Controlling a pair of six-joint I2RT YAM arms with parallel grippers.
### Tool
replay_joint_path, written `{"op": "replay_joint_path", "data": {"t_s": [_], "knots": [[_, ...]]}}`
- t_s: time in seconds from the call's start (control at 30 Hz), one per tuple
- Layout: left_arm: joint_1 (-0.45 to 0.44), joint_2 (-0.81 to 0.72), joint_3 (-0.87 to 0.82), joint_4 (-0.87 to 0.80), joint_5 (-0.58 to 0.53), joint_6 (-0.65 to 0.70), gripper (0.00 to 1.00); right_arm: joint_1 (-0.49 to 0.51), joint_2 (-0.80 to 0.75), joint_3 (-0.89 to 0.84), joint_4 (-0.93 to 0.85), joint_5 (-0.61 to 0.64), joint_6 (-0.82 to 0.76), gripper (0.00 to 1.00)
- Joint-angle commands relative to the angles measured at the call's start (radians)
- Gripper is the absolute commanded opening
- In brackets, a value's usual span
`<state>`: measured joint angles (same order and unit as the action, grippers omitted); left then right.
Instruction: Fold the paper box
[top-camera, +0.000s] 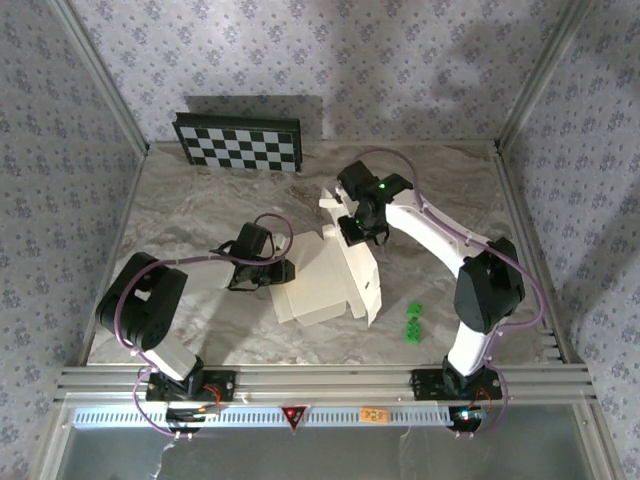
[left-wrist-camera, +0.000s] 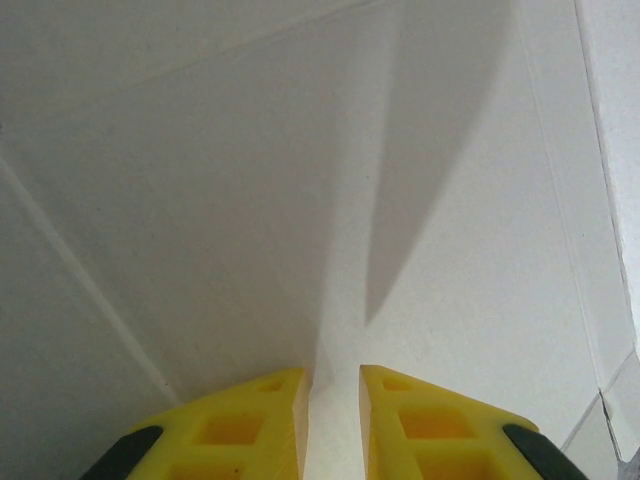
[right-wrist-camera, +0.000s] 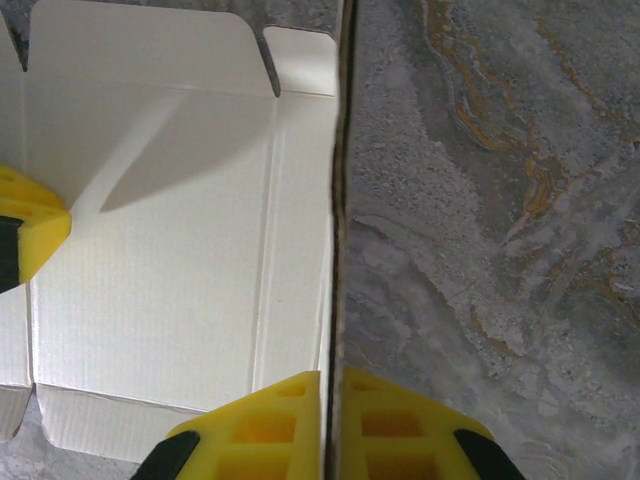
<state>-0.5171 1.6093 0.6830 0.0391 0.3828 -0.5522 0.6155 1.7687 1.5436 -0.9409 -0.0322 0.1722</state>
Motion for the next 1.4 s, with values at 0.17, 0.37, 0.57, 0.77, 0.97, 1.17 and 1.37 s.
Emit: {"op": "replay_joint_path", "data": {"t_s": [0.17,0.37,0.57,0.77,0.97,1.17,1.37], "knots": [[-0.012,0.023,-0.038,0.016,0.037,-0.005,0.22,0.058,0.110,0.002,-0.044,-0.012,0.017,0.00],[-0.011,0.005,-0.047,0.012,0.046,-0.008,0.22,0.064,0.119,0.017,-0.082,-0.007,0.024,0.00],[-0.026,-0.044,-0.069,0.035,0.101,-0.023,0.25,0.046,0.116,0.039,-0.104,0.023,-0.136,0.00],[-0.026,-0.177,-0.041,-0.004,0.114,-0.042,0.33,0.042,0.131,0.059,-0.116,0.017,-0.372,0.00],[-0.015,-0.320,0.100,-0.245,-0.088,0.068,0.48,0.013,0.142,0.118,-0.128,-0.031,-0.510,0.00],[0.078,-0.277,0.199,-0.337,-0.151,0.206,0.55,0.000,0.124,0.112,-0.080,-0.037,-0.657,0.00],[0.205,-0.180,0.234,-0.197,0.010,0.261,0.62,-0.003,0.150,0.143,-0.106,0.000,-0.728,0.00]]}}
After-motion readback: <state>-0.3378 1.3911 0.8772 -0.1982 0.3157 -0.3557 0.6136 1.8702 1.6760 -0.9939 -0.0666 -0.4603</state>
